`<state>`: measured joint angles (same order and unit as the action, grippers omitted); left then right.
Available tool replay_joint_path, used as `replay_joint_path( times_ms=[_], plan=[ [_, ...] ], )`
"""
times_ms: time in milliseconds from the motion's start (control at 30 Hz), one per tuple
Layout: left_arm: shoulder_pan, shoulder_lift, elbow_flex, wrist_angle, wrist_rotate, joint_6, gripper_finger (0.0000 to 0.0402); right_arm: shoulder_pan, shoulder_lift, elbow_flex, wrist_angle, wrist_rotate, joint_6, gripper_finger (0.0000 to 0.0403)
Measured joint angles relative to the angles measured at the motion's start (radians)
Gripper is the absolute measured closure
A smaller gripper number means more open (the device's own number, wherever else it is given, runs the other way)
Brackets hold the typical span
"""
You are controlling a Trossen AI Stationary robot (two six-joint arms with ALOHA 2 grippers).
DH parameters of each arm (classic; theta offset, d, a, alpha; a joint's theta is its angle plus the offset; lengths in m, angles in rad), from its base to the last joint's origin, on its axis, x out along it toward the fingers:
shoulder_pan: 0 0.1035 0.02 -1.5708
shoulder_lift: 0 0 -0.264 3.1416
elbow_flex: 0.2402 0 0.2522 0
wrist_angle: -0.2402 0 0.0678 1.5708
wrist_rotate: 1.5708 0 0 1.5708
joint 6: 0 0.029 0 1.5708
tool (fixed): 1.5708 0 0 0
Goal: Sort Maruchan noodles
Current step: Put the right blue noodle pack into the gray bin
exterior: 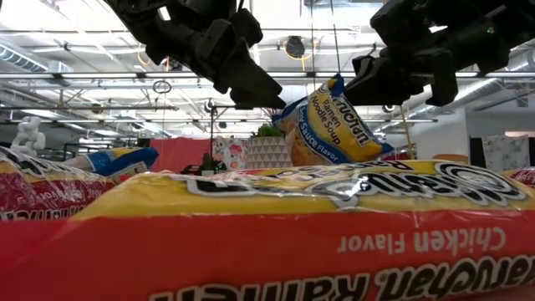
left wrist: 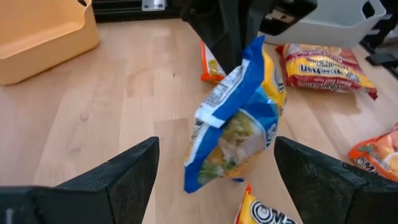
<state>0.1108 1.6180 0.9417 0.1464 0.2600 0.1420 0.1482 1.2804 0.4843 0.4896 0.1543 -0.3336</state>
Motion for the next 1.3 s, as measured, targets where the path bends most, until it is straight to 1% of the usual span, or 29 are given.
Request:
replay_joint_path(
  times_ms=[133, 333, 400, 533, 600, 833, 933, 1200, 1300],
  plan=[
    [0.000, 0.037, 0.000, 0.011, -0.009, 0.013, 0.0080, 0.000, 0.000, 0.000, 0.000, -0.001, 0.014, 0.0403],
    [0.000, 0.134, 0.000, 0.053, -0.007, 0.035, 0.0080, -0.001, 0.000, 0.000, -0.010, -0.006, 0.014, 0.0403],
    [0.002, 0.157, 0.000, 0.079, 0.020, 0.049, 0.0080, -0.002, 0.000, 0.000, -0.010, -0.018, 0.006, 0.0403],
    [0.003, 0.202, 0.001, 0.158, 0.128, 0.051, 0.0080, -0.006, 0.000, 0.000, -0.008, -0.029, 0.001, 0.0403],
    [0.003, 0.223, 0.000, 0.205, 0.159, 0.052, 0.0080, -0.009, 0.000, 0.000, -0.008, -0.030, -0.001, 0.0403],
    [0.003, 0.229, 0.000, 0.218, 0.167, 0.039, 0.0083, -0.011, 0.000, 0.000, -0.010, -0.029, -0.001, 0.0403],
    [-0.002, 0.228, 0.000, 0.237, 0.168, 0.041, 0.0105, -0.011, 0.000, 0.000, -0.008, -0.029, -0.001, 0.0403],
    [-0.011, 0.228, 0.000, 0.233, 0.169, 0.082, 0.0201, -0.011, 0.000, 0.000, -0.009, -0.025, -0.001, 0.0403],
    [-0.009, 0.228, 0.000, 0.233, 0.165, 0.096, 0.0231, -0.010, 0.000, 0.000, -0.009, 0.008, -0.006, 0.0400]
  ],
)
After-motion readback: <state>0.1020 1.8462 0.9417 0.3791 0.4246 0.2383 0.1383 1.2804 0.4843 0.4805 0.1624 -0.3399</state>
